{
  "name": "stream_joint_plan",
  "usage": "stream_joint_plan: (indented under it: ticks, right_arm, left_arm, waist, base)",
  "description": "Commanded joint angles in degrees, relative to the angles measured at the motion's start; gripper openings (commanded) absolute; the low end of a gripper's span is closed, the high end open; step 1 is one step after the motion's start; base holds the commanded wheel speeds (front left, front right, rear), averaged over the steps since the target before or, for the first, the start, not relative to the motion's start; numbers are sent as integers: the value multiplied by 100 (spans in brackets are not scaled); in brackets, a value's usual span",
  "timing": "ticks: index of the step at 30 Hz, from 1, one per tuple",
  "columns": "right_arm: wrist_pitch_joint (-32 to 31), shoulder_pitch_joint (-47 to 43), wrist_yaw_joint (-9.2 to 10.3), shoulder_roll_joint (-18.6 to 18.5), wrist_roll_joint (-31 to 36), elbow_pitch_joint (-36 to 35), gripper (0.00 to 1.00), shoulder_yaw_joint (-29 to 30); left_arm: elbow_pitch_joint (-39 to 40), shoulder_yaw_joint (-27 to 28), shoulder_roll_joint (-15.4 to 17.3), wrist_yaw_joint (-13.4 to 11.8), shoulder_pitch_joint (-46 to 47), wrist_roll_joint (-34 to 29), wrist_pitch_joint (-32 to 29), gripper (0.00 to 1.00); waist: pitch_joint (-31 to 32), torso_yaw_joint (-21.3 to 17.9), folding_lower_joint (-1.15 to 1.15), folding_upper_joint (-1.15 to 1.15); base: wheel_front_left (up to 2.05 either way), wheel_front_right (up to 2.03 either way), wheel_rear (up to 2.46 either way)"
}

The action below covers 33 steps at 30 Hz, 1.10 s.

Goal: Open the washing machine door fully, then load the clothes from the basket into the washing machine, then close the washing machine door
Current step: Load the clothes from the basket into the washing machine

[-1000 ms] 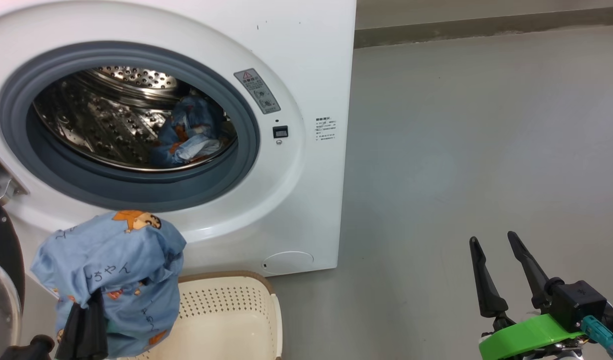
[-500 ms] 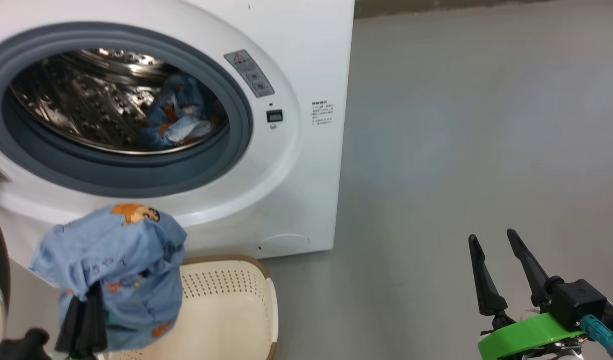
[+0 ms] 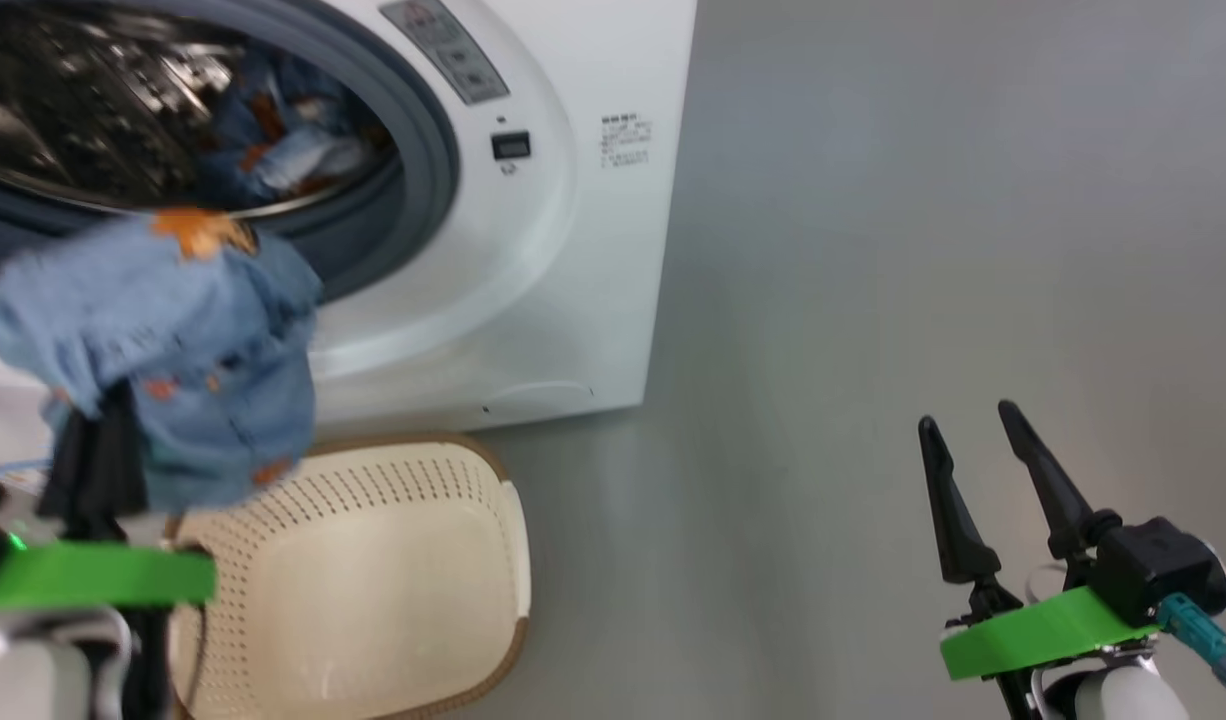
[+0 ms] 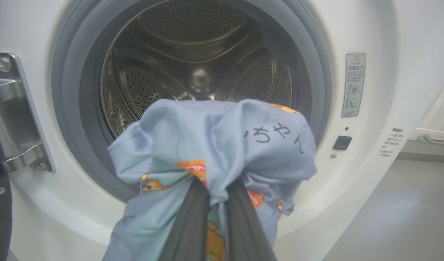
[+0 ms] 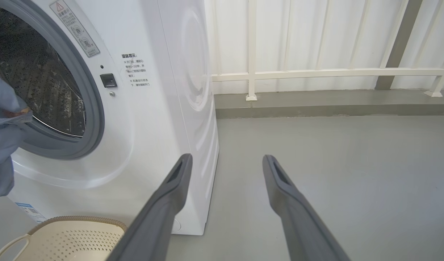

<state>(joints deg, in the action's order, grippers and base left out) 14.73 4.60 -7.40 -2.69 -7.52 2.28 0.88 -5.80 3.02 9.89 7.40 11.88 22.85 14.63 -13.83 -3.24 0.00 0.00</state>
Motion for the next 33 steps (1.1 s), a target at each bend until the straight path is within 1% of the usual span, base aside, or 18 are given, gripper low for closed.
stream_joint_plan:
  ticks: [1,8,16,22,28,33]
  right_arm:
    - [27,173,-9,-19,50,-197,100,-152]
    - [27,332,-9,-19,-25,-388,100,-293]
    - [27,508,-9,-19,-227,-593,100,-475]
    - [27,533,-9,-19,-405,-664,100,-576]
    - [27,544,-9,-19,-543,-677,100,-700]
    - [27,563,-9,-19,-647,-685,100,-815]
  left_arm:
    - [47,200,277,9,412,78,37,0]
    - [-351,252,774,9,1470,303,37,0]
    - [-958,-46,1512,9,2629,601,37,0]
    - [-1423,-546,1967,9,3433,793,37,0]
    - [-1901,-1213,2259,9,4223,949,32,0]
    - [-2411,-1577,2438,9,4919,1094,-309,0]
  waist:
    - [-496,-220,0,0]
    - [-1152,-539,0,0]
    - [-1853,-905,0,0]
    - [-2182,-1092,0,0]
    - [-2401,-1203,0,0]
    - [-2569,-1260,0,0]
  base:
    - [0,0,0]
    - [0,0,0]
    - [0,0,0]
    - [0,0,0]
    - [0,0,0]
    - [0,0,0]
